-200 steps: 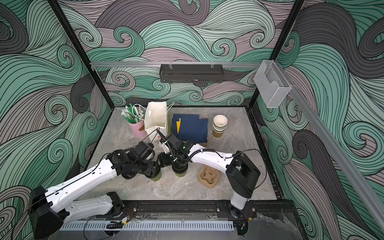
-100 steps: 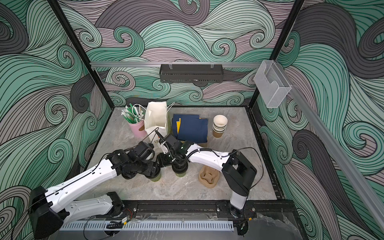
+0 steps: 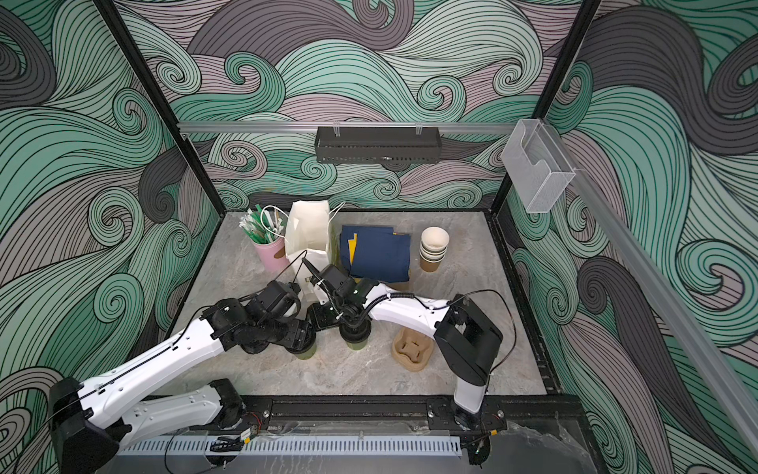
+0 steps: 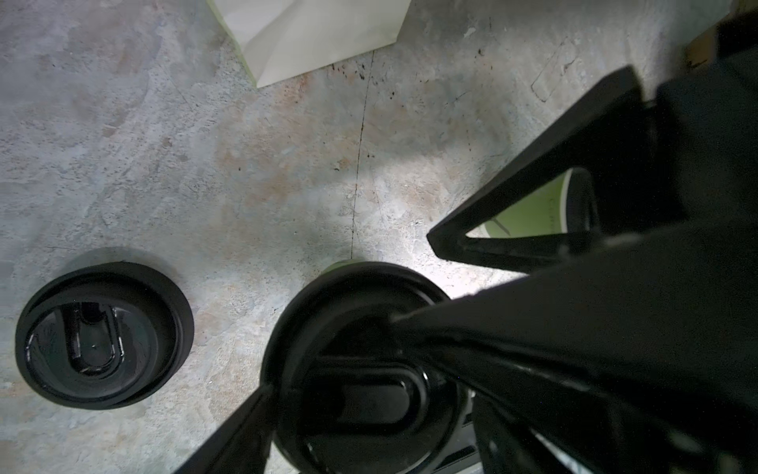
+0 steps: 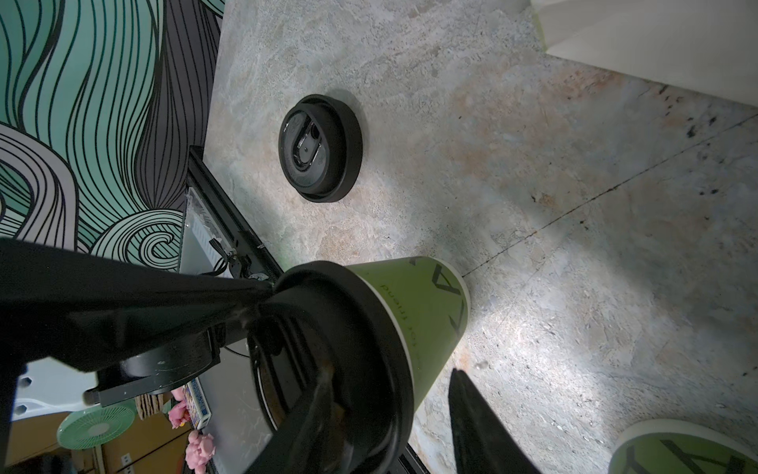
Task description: Pack the takeout coffee
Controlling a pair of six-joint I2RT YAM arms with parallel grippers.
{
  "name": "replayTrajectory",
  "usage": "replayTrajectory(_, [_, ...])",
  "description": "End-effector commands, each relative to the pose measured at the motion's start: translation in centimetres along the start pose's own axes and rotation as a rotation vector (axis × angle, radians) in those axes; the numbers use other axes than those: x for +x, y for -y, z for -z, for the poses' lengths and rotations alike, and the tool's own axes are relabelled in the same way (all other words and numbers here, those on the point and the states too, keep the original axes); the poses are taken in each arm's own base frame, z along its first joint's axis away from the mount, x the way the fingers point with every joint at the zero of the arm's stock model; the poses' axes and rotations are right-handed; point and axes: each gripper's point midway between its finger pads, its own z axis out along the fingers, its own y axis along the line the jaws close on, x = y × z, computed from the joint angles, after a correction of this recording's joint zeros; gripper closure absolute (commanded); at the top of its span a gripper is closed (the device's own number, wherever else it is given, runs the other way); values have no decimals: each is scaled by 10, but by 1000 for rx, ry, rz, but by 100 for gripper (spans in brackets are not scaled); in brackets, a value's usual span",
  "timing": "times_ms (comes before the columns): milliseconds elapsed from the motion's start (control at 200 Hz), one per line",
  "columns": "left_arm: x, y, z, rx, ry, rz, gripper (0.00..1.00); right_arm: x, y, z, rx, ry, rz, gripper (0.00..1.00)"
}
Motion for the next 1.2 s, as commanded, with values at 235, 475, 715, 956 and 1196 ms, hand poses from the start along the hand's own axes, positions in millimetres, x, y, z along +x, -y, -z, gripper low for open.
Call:
replayTrajectory(235, [-21,-10,32,-3,187,78,21,29,21,-14,102,-113,-6,53])
replayTrajectory(475, [-7,-33,54,-28,241,314,22,25,14,-11,86,-103,0,53])
replayTrajectory(715, [17,-21,41,102,169,475,30,14,-2,0,54,-68,24,53])
replayTrajectory(956, [18,-17,26,135,166,548,34,4,-18,11,19,-44,49,50])
replayTrajectory(1196, [13,-17,19,131,170,578,40,8,-16,17,25,-46,45,53])
